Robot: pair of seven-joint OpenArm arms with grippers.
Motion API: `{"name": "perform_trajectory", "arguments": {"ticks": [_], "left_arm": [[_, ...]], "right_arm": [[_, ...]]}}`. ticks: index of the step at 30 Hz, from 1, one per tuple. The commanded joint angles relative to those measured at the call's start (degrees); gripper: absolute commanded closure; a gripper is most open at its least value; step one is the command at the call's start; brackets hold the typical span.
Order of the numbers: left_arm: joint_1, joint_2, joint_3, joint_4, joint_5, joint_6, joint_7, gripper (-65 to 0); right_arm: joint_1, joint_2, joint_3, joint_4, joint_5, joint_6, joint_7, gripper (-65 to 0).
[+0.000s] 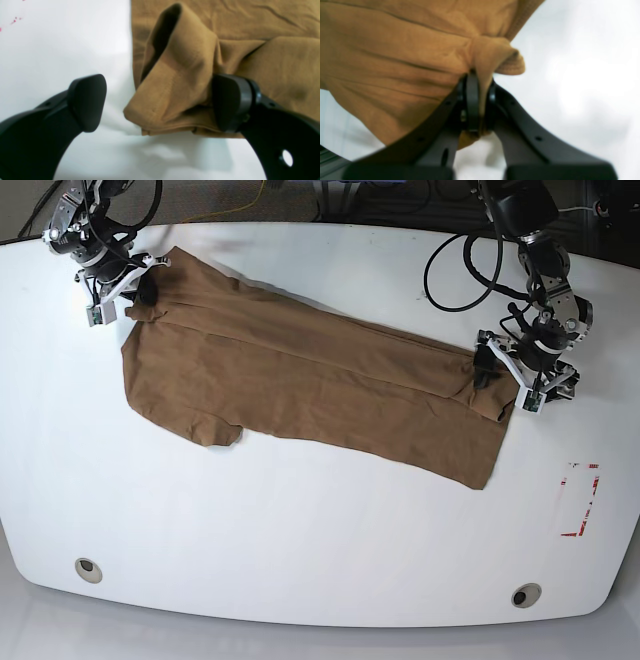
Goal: Layout the t-shirt on the table in an organized manner, then fold the t-shirt properly
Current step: 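Pull the grasped edge with both grippers toward the arm bases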
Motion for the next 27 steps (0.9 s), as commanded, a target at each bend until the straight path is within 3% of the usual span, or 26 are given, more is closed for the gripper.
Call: {"name": "perform_trajectory", "arguments": {"ticks": [1,4,6,20,27], "left_arm": [[-0.3,-0.4,0.0,-0.4,1.8,0.1,1.5,-64.1],[-0.3,-0.4,0.0,-0.9,1.8,0.1,1.5,-63.6],[-0.3,-0.4,0.0,-1.0,1.8,0.1,1.5,-59.9],[0.4,-0.4,0.0,-0.9,2.0,0.1,1.7,-15.6],[2.7,-0.4,0.0,-0.7,2.0,0.1,1.7,-2.1]], "right_arm": [[-0.1,0.5,0.2,0.6,-0.6,-0.1,-0.7,0.0],[-0.1,0.5,0.2,0.6,-0.6,-0.1,-0.7,0.0],[-0.1,0.5,0.2,0.6,-0.6,-0.1,-0.7,0.0],[-0.3,0.7,0.3,0.7,-0.4,-0.1,-0.7,0.0],[-0.6,1.1,0.3,0.7,-0.6,-0.1,-0.7,0.0]]}}
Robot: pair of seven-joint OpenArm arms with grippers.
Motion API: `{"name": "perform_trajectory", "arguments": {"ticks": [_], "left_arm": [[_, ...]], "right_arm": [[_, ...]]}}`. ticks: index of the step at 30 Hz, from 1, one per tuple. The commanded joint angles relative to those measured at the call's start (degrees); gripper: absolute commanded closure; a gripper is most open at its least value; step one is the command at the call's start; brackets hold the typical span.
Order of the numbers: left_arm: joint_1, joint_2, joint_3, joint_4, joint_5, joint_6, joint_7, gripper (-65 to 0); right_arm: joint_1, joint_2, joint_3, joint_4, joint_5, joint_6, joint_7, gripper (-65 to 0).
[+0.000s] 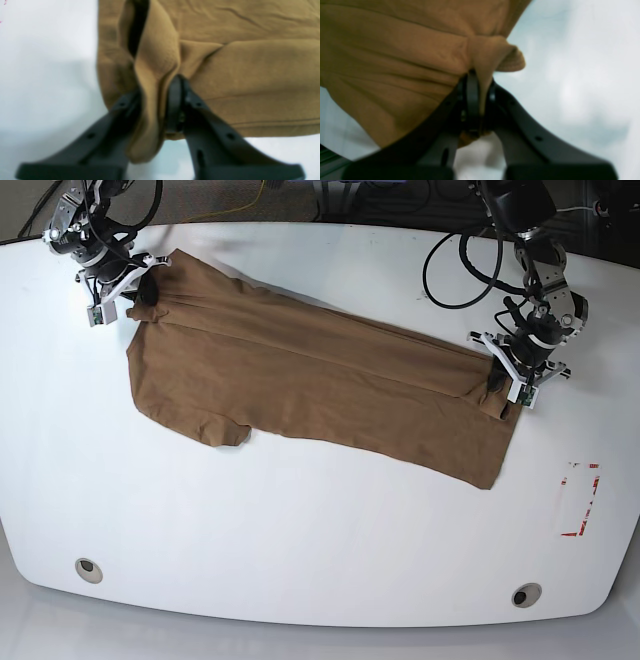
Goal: Layout the t-shirt on the table in an organized manner, then fold the t-shirt properly
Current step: 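Pull the grasped edge with both grippers toward the arm bases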
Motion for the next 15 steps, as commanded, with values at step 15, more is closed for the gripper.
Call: {"name": "perform_trajectory", "arguments": {"ticks": [15], "left_arm": [[14.3,1.2,-0.5,14.6,3.4,1.0,3.6,-1.9]], "right_arm": [[-2.5,7.8,0.1,0.7,-0.7,0.0,-0.8,0.0]]}}
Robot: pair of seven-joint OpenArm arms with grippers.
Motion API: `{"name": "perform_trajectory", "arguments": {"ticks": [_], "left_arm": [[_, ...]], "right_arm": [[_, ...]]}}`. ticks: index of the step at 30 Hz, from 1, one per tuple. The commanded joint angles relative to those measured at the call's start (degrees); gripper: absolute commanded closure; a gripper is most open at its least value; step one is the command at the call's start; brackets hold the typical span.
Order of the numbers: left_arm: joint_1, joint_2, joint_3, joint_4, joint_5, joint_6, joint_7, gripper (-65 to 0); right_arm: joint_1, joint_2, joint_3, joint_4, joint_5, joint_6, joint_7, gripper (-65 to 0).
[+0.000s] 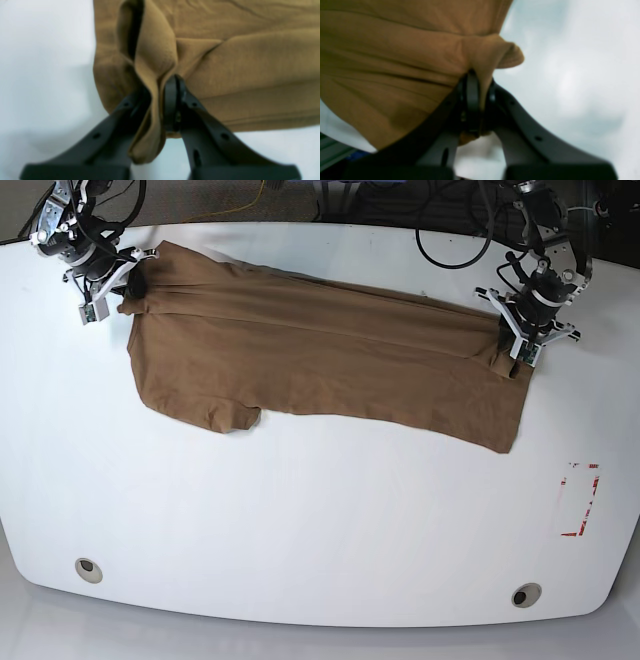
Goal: Layout the t-shirt on the table in an organized manner, then fold the t-shirt properly
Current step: 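Pull the grasped edge with both grippers toward the arm bases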
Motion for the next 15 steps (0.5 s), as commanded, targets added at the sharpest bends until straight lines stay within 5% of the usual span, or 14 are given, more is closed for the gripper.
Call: {"name": "perform_trajectory", "arguments": {"ticks": [1,15], "left_arm": [[3.2,0.8,-0.3,3.3,2.3,0.8,2.2,-1.9],[13.9,2.3,-0.3,8.9,2.1,0.8,2.2,-1.9]], "right_arm": [[-1.1,3.2,0.8,0.7,-1.1,-0.5,0.2,0.0],[-3.9,8.2,-3.5,0.7,-1.1,-0.5,0.2,0.0]]}}
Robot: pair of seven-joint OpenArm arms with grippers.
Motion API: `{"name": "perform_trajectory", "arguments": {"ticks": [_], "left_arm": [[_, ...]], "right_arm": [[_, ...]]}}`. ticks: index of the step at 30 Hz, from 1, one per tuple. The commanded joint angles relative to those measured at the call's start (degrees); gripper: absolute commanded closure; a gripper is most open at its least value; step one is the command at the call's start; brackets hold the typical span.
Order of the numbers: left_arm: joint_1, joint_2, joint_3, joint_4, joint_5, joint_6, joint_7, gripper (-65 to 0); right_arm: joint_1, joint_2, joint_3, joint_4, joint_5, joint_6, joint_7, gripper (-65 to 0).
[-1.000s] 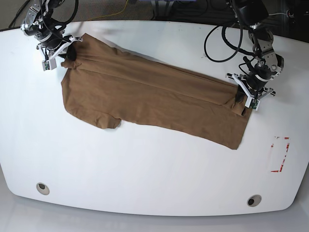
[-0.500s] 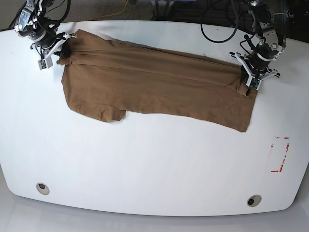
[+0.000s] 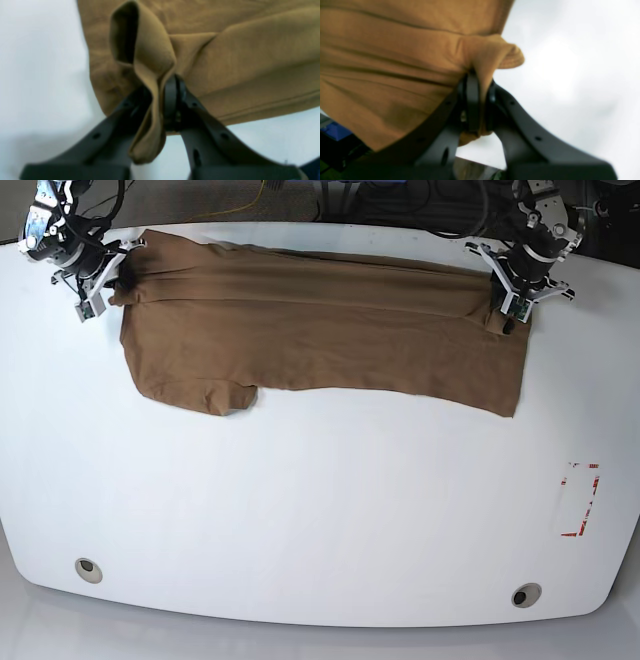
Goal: Layout the t-shirt on the table in an organized manner, then fold the t-shirt properly
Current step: 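Pull the grasped edge with both grippers toward the arm bases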
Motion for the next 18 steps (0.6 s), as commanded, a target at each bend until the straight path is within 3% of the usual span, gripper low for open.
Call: {"name": "perform_trajectory", "arguments": {"ticks": [1,7,10,13,18], "left_arm": [[1.7,-0.4,-0.5,0.3,2.4,0.5,3.1,-1.9],[2.6,-0.4,-0.5,0.4,2.4,0.5,3.1,-1.9],[2.6,-0.4,-0.5,0.4,2.6,0.5,3.2,-6.1],[2.6,-0.6,-0.5,0.4,2.6,0.5,5.1,-17.0],[2.4,-0.8,-0.5,0.4,2.5,0.5,7.9,-36.7]], "right_arm": [[-0.6,1.4,0.7,0.8,-0.7,-0.5,0.1,0.0],[-0.6,0.3,0.5,0.8,-0.7,-0.6,0.1,-0.1],[-0.6,-0.2,0.5,0.9,-0.7,-0.6,0.1,-0.1],[-0.6,-0.2,0.0,0.9,-0.7,-0.8,0.1,-2.0],[-0.6,-0.3,-0.7,0.9,-0.7,-1.0,0.1,-15.4]]}}
